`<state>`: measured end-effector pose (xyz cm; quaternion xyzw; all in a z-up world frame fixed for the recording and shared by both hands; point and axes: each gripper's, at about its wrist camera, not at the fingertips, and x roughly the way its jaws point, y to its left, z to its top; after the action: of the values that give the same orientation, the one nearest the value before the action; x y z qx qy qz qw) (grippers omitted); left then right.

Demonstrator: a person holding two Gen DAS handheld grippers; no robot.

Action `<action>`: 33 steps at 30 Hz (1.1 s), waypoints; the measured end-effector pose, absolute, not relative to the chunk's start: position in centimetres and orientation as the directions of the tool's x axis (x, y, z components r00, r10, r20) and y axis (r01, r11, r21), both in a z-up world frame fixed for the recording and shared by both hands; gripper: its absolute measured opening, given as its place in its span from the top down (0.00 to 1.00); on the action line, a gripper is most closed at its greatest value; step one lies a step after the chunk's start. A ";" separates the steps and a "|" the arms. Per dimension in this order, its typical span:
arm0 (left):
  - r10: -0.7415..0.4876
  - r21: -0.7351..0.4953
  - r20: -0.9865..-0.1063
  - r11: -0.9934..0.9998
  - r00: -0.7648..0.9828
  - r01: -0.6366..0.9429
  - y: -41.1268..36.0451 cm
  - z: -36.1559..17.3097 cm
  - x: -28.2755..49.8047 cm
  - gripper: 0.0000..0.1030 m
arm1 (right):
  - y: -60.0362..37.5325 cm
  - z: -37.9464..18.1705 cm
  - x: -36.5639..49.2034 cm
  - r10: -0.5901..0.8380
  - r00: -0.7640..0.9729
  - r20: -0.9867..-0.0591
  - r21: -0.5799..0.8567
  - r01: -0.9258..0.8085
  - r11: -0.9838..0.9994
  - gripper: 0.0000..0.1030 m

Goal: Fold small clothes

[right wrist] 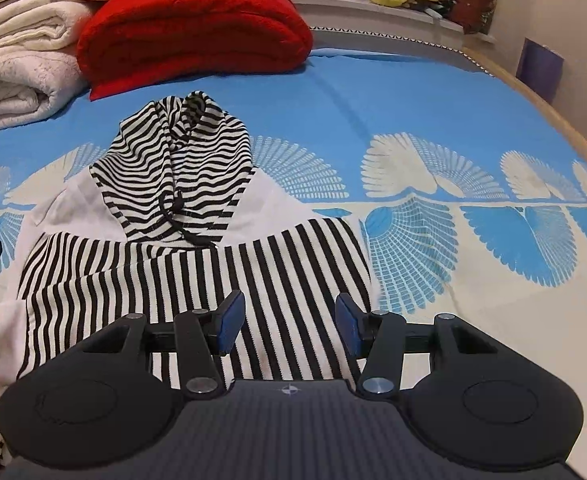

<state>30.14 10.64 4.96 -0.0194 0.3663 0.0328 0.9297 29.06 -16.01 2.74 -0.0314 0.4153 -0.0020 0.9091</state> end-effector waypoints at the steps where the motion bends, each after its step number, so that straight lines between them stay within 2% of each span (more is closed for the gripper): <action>1: 0.051 -0.007 -0.683 0.997 0.729 -0.076 10.7 4.9 30.2 0.23 | -16.0 2.8 29.1 -0.026 0.657 -0.754 -0.058 -0.027 0.998 0.50; 12: 0.083 0.006 -0.667 0.994 0.741 -0.106 11.5 5.0 30.1 0.24 | -15.6 3.9 29.4 -0.012 0.675 -0.738 -0.042 -0.028 0.999 0.50; 18: 0.093 0.011 -0.698 0.993 0.711 -0.119 12.3 4.3 30.3 0.26 | -15.5 4.3 28.8 -0.009 0.693 -0.721 -0.060 -0.050 0.997 0.50; 21: 0.080 -0.030 -0.725 0.989 0.684 -0.147 13.5 3.7 30.4 0.39 | -15.7 4.2 28.7 0.002 0.688 -0.725 -0.054 -0.060 0.997 0.51; 23: 0.076 -0.052 -0.740 0.984 0.669 -0.170 14.3 3.3 30.5 0.58 | -16.1 4.3 28.7 0.007 0.690 -0.723 -0.045 -0.057 0.997 0.56; 26: 0.075 -0.072 -0.764 0.977 0.640 -0.201 15.4 2.6 30.5 0.82 | -17.1 4.7 28.9 0.009 0.692 -0.722 -0.017 -0.031 0.999 0.57; 30: 0.080 -0.091 -0.774 0.967 0.628 -0.236 16.7 2.0 30.4 0.85 | -18.7 5.1 29.0 0.013 0.696 -0.717 0.014 -0.004 1.000 0.62; 33: 0.097 -0.082 -0.755 0.967 0.648 -0.240 16.9 2.4 30.2 0.85 | -20.0 5.0 29.0 0.022 0.704 -0.710 0.034 0.003 0.999 0.73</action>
<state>30.19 16.94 2.39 -0.0877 0.4089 0.0933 0.9036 29.00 -20.03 4.96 0.0161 0.3848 0.0051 0.9228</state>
